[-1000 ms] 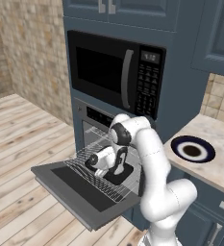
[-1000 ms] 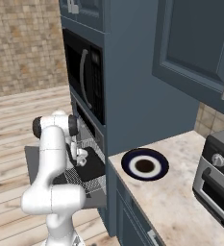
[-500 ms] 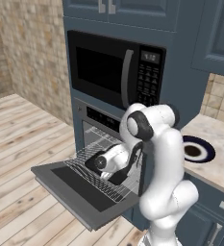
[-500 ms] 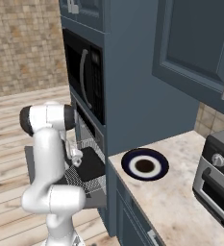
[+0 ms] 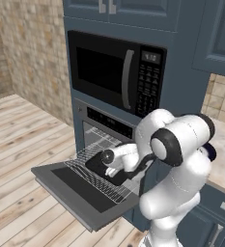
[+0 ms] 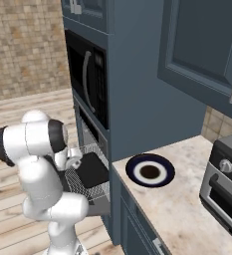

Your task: Take the baked cake out of the oven and place it on the plate for cooling. Then close the oven door.

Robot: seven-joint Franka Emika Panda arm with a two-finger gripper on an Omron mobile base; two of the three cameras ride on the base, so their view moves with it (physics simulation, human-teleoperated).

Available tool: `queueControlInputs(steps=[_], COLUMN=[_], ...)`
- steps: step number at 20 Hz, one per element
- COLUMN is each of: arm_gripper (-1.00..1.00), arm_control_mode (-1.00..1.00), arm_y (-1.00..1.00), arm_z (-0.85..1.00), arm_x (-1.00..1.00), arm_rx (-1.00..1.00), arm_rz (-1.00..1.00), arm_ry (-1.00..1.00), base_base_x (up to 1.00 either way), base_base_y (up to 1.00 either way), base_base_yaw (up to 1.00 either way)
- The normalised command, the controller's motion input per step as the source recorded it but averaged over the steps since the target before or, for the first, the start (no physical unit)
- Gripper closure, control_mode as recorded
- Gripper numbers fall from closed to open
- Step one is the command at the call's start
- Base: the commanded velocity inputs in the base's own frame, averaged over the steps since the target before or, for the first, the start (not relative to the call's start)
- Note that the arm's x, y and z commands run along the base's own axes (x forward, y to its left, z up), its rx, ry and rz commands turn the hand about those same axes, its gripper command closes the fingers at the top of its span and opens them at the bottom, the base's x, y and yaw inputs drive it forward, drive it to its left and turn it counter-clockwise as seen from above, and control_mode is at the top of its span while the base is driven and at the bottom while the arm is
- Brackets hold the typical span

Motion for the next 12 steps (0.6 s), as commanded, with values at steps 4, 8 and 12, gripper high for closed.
queueControlInputs(steps=[4,8,12], arm_gripper=[1.0,1.0,1.0], arm_control_mode=[-1.0,-1.0,-1.0], arm_y=[-0.04,-0.22,-0.42], arm_z=[1.0,1.0,1.0], arm_x=[-0.4,-0.35,-0.31], arm_rx=[0.05,0.02,0.0], arm_rz=[-0.09,-0.09,-0.06], arm_ry=[0.24,0.17,0.09], base_base_x=[0.0,0.0,0.0], base_base_y=[0.0,0.0,0.0], base_base_yaw=[0.0,0.0,0.0])
